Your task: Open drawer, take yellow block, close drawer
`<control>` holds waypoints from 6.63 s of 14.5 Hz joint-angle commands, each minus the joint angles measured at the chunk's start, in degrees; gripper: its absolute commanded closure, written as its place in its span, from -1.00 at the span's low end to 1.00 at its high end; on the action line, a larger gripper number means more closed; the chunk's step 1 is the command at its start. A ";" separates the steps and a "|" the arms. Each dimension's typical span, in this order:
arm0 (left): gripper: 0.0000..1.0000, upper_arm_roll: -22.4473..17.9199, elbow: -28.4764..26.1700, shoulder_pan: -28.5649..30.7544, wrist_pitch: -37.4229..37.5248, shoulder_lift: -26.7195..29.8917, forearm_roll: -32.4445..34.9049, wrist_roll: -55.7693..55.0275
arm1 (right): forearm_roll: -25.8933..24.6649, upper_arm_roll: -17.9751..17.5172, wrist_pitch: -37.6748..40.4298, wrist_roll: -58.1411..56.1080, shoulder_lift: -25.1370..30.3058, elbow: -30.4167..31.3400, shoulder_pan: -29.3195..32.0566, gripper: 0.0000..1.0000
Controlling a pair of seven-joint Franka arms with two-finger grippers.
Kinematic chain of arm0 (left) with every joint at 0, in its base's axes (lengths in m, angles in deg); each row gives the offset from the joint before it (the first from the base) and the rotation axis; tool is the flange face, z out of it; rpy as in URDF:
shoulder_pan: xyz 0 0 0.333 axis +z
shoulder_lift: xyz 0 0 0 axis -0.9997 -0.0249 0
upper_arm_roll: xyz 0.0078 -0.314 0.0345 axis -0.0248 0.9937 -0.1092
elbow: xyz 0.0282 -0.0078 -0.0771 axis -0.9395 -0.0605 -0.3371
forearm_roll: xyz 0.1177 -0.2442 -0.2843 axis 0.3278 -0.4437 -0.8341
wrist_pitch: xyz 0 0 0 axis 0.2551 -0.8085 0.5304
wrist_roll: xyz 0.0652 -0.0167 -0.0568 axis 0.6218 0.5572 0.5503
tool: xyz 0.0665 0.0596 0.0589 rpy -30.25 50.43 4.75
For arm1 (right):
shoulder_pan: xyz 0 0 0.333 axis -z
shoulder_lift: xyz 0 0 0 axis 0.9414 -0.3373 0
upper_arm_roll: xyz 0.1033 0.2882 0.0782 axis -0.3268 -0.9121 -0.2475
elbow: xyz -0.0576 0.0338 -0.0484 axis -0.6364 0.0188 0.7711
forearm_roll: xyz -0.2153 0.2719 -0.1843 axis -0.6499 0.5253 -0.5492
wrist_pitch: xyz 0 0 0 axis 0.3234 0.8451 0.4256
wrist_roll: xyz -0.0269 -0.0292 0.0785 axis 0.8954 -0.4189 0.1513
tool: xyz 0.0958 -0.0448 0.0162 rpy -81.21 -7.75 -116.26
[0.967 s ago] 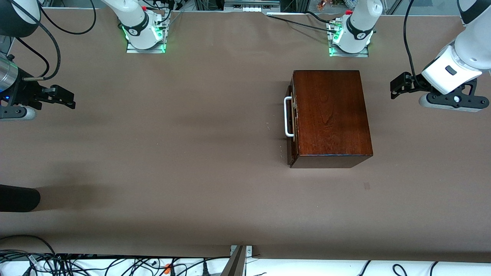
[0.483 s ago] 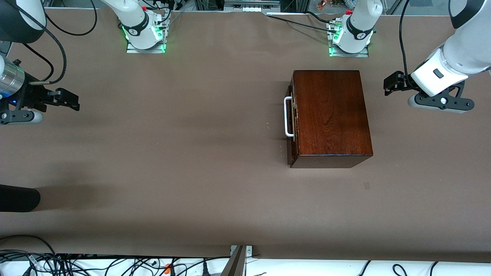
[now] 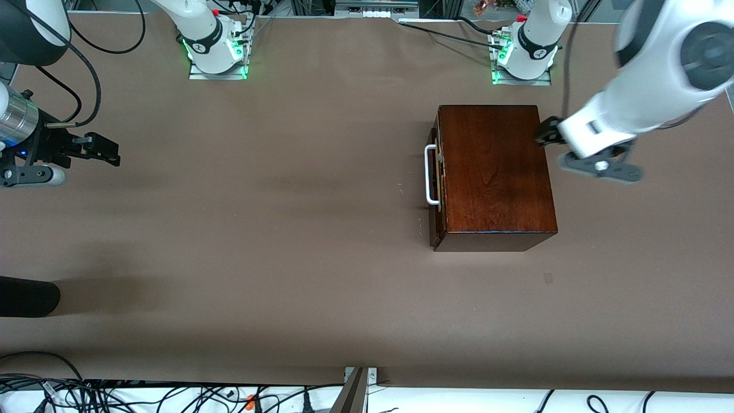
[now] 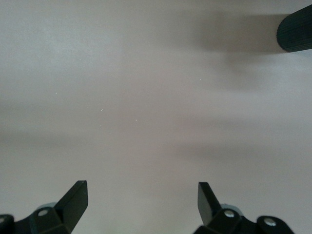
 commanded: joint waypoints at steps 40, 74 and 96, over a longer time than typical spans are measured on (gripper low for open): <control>-1.00 6.98 1.06 -22.91 -18.63 -24.75 21.55 -42.16 | 0.25 -0.03 0.21 -0.10 0.18 -0.67 0.38 -1.00; -1.00 7.24 13.45 -28.09 -26.19 -32.75 20.15 -51.56 | 0.34 0.85 -1.81 1.31 1.24 -0.67 -1.38 -1.00; -1.00 7.42 13.28 2.38 5.69 -6.30 3.11 -4.39 | 0.78 -11.09 -1.90 32.46 0.89 -0.75 -2.43 -1.00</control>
